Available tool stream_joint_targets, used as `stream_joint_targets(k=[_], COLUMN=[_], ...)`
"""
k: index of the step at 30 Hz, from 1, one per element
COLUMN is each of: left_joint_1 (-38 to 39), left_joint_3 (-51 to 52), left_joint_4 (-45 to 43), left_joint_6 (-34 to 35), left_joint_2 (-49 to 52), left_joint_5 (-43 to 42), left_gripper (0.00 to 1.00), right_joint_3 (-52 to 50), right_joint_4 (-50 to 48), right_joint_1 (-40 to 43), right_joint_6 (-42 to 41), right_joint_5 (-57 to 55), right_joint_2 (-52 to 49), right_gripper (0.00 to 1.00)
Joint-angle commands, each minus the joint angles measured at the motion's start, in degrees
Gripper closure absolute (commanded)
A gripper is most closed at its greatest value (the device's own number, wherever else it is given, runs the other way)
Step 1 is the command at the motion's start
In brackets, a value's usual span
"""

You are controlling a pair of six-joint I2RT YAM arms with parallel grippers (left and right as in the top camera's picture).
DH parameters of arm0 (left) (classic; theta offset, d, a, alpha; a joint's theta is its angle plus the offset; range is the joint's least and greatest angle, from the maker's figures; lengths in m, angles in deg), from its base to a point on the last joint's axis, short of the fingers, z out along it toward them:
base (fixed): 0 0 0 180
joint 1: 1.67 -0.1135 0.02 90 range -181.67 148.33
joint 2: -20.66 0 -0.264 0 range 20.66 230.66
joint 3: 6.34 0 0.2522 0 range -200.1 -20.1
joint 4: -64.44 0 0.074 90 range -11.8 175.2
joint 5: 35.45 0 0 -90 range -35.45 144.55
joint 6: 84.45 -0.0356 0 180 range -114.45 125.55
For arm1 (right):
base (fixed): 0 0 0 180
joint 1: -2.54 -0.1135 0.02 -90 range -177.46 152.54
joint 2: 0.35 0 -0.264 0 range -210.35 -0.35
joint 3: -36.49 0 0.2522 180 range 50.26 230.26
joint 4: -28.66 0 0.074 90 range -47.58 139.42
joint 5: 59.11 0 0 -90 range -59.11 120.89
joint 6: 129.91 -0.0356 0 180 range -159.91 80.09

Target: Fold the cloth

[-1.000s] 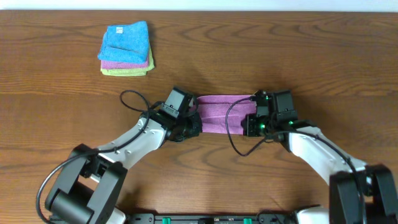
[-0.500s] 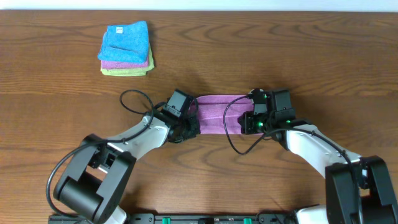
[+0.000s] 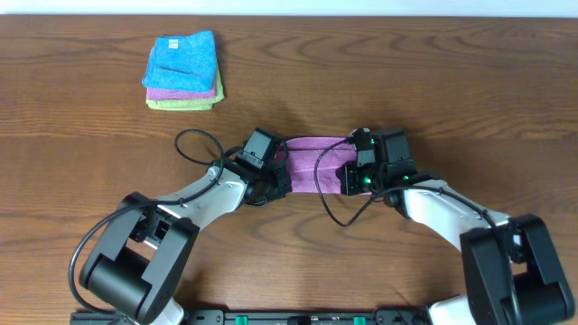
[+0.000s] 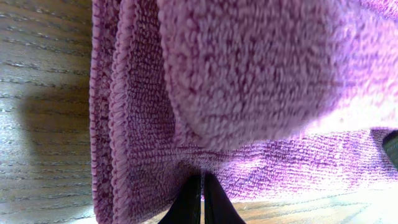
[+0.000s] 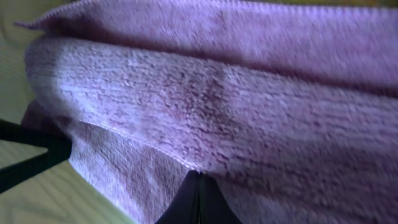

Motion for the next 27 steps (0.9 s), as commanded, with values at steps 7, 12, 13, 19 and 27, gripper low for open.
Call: stream_joint_targets(k=[7,12,13,19,27], left_joint_1=[0.28,0.28,0.28,0.28,0.28], left_joint_3=[0.31,0.31,0.31,0.31,0.31], left_joint_4=[0.85,0.85,0.87,0.85,0.85], left_joint_6=[0.68,0.68,0.68,0.68,0.70], left_joint_2=[2.60,2.60,2.60,2.60,2.60], left_joint_5=[0.15,-0.24,-0.24,-0.22,-0.26], left_gripper=[0.94,0.94,0.94,0.94,0.94], right_joint_3=[0.63,0.63,0.63,0.63,0.63], right_joint_4=[-10.80,-25.77,-28.28,-32.76,-25.11], right_joint_1=[-0.76,-0.76,-0.76,-0.76,-1.44], right_joint_6=[0.35,-2.08,-3.08,-8.48,-19.17], right_joint_5=[-11.96,-12.00,-12.00,-11.23,9.16], right_joint_2=[-3.85,-3.87,-3.87,-3.85,-3.54], right_gripper=[0.95,0.92,0.93,0.95,0.99])
